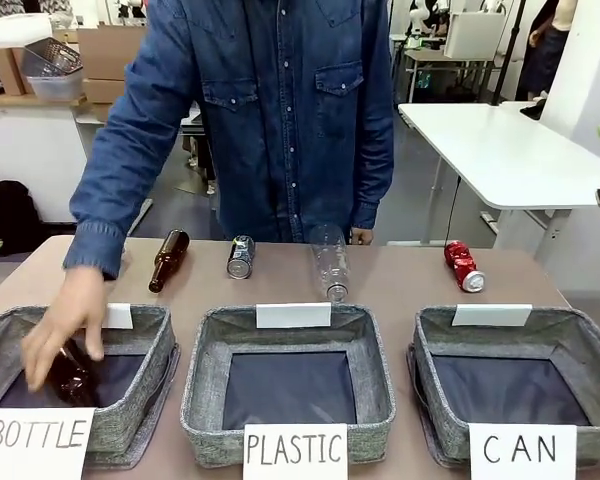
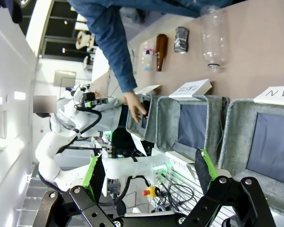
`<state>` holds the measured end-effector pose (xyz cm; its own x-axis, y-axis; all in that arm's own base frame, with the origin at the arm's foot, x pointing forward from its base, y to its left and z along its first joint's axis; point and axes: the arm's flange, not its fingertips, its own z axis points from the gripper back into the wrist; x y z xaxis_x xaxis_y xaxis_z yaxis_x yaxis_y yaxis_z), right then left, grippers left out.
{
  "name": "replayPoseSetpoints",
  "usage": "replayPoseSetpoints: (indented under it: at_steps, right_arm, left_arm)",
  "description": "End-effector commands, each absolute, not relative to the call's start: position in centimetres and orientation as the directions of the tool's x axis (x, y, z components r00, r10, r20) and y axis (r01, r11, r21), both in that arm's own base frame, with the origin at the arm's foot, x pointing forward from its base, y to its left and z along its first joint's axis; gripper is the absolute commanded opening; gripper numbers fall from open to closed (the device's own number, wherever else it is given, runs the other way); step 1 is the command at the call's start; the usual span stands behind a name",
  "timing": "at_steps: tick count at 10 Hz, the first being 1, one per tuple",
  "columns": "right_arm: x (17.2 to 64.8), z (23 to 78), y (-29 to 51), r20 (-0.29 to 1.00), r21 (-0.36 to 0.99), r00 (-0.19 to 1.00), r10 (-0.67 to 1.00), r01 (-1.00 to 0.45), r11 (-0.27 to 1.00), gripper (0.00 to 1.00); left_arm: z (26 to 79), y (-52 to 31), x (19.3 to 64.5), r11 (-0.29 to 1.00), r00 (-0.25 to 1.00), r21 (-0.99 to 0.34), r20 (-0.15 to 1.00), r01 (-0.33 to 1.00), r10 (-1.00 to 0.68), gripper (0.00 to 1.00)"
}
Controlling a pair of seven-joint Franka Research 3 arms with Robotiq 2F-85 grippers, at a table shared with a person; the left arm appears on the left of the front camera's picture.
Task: Sort the can waste into the basket.
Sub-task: Pick up the can waste from the table and place it in the right Fabric basket.
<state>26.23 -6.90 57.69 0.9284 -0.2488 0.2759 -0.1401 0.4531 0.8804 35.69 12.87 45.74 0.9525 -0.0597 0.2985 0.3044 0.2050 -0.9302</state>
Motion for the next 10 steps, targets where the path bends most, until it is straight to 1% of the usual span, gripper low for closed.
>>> replayPoseSetpoints:
  at_steps: [1,2,5,6,7,9,10]
  right_arm:
    - [26.5,57.8,-6.8,0.3,0.88,0.923,-0.242,-0.17,0.444,1.0]
    - [26.5,57.8,-6.8,0.3,0.88,0.923,-0.242,-0.17,0.444,1.0]
    - [26.5,57.8,-6.8,0.3,0.88,0.923,-0.242,-0.17,0.444,1.0]
    - [26.5,57.8,-6.8,0.3,0.88,0.923,-0.242,-0.17,0.444,1.0]
    - [26.5,57.8,-6.8,0.3,0.88,0.923,-0.242,-0.17,0.444,1.0]
    - [26.5,57.8,-6.8,0.3,0.88,0.923,-0.242,-0.17,0.444,1.0]
    - [26.5,57.8,-6.8,0.3,0.88,0.923,-0.242,-0.17,0.444,1.0]
  left_arm:
    - [46.3,11.8,36.6,0.258,0.947,-0.912,0.297,0.319,-0.121,1.0]
    - [46.4,11.4,36.9,0.277,0.948,-0.907,0.291,0.316,-0.129,1.0]
    - [46.4,12.2,36.0,0.272,0.949,-0.909,0.305,0.314,-0.078,1.0]
    - [47.0,10.4,36.7,0.331,0.947,-0.888,0.305,0.32,-0.097,1.0]
    - [47.9,7.4,38.4,0.386,0.942,-0.86,0.299,0.335,-0.151,1.0]
    - [49.3,-0.3,43.1,0.579,0.946,-0.749,0.227,0.322,-0.232,1.0]
    - [49.4,-4.7,46.2,0.709,0.964,-0.653,0.175,0.266,-0.201,1.0]
